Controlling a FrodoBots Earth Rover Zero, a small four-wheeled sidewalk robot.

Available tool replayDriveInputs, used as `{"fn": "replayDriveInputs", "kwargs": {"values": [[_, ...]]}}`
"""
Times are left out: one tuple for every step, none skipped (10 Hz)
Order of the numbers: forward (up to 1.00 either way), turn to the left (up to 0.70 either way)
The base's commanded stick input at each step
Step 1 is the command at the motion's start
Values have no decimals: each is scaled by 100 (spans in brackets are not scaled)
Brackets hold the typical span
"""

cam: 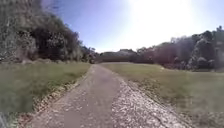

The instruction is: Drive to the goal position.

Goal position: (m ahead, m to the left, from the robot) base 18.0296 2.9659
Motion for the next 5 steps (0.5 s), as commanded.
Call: {"fn": "replayDriveInputs", "kwargs": {"values": [[85, 0], [85, 0], [85, 0], [85, 0], [85, 0]]}}
